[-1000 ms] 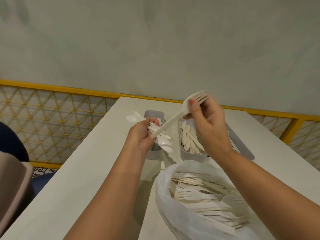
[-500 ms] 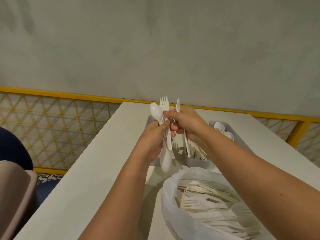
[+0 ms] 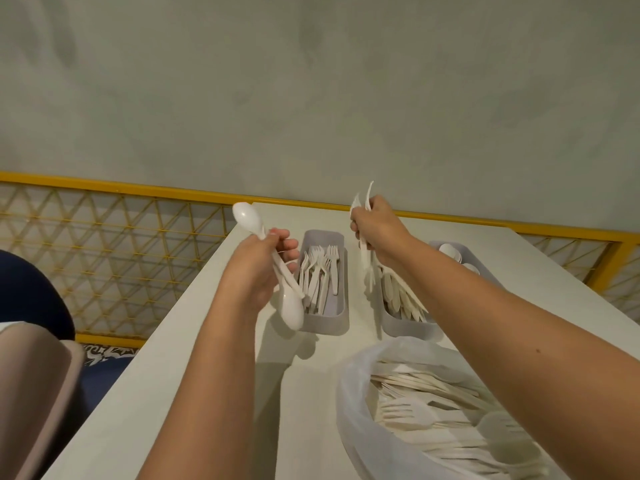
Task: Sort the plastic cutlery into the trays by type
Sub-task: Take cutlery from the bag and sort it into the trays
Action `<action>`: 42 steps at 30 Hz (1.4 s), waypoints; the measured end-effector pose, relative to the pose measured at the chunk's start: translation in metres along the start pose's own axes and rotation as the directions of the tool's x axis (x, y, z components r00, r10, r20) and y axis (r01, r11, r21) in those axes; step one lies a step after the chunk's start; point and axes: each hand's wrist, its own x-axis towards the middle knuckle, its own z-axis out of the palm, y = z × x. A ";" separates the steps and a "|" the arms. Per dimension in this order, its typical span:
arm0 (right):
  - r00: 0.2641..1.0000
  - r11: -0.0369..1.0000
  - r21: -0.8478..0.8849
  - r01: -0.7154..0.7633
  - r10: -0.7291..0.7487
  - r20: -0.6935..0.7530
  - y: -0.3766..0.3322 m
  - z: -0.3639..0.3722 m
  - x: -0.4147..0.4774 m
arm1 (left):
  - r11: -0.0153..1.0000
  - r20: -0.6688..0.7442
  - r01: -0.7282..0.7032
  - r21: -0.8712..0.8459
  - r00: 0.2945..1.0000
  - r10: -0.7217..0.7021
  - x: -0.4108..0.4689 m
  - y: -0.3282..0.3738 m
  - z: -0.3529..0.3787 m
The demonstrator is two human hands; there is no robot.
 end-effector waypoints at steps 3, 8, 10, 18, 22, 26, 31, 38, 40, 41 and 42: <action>0.988 0.988 -0.037 -0.149 0.150 0.030 0.006 0.010 0.013 | 0.994 0.015 0.037 -0.106 0.999 -0.035 0.000 0.006 -0.010; 0.926 0.941 -0.174 -0.291 0.322 0.197 0.010 0.026 0.019 | 0.974 0.067 0.075 -0.214 0.996 -0.062 0.000 0.008 -0.011; 0.911 0.933 -0.213 -0.292 0.339 0.236 0.012 0.035 0.021 | 0.971 0.079 0.083 -0.224 0.995 -0.067 0.001 0.007 -0.009; 0.940 0.886 -0.449 -0.112 0.241 0.241 0.008 0.055 0.026 | 0.949 0.125 0.122 -0.291 0.988 -0.088 0.002 0.002 -0.004; 0.959 0.839 -0.544 0.021 0.136 0.247 0.006 0.055 0.023 | 0.945 0.130 0.130 -0.300 0.987 -0.094 0.002 0.001 -0.003; 0.955 0.832 -0.552 0.056 0.117 0.274 -0.002 0.047 0.015 | 0.948 0.136 0.123 -0.292 0.987 -0.086 0.002 -0.002 -0.001; 0.975 0.944 -0.300 0.135 -0.074 0.207 -0.005 0.024 -0.001 | 0.973 0.146 0.080 -0.215 0.988 -0.050 0.002 -0.005 0.003; 0.824 0.801 -0.275 0.532 -0.416 0.384 -0.016 0.013 -0.048 | 0.970 0.174 0.079 -0.229 0.984 -0.039 0.002 -0.012 0.018; 0.825 0.749 -0.370 0.550 -0.418 0.381 -0.012 0.013 -0.052 | 0.966 0.178 0.099 -0.240 0.982 -0.057 0.003 -0.015 0.024; 0.831 0.736 -0.400 0.546 -0.414 0.371 -0.010 0.011 -0.053 | 0.963 0.172 0.112 -0.244 0.983 -0.071 0.003 -0.016 0.026; 0.840 0.732 -0.423 0.534 -0.405 0.360 -0.009 0.009 -0.054 | 0.961 0.162 0.129 -0.244 0.983 -0.091 0.003 -0.018 0.029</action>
